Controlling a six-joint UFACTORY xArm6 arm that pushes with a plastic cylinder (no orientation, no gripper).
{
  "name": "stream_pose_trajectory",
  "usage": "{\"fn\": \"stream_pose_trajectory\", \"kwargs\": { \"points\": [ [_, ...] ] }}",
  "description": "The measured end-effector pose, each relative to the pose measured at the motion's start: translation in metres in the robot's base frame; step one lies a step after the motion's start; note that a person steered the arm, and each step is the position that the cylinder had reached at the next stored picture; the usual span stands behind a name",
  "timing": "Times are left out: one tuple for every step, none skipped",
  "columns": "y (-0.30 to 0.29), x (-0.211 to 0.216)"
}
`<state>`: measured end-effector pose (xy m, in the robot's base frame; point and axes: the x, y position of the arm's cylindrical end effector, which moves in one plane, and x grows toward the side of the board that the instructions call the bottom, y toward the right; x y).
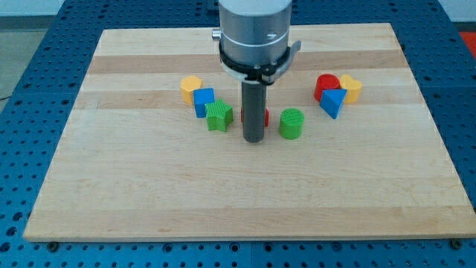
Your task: Put the green circle at the right side of the blue triangle
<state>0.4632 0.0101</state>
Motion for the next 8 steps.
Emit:
{"fn": "stream_pose_trajectory", "kwargs": {
  "points": [
    [0.047,-0.002],
    [0.097,-0.002],
    [0.072,-0.002],
    [0.037,-0.004],
    [0.044,-0.007],
    [0.094,-0.007],
    [0.148,-0.007],
    [0.194,-0.007]
  ]
}}
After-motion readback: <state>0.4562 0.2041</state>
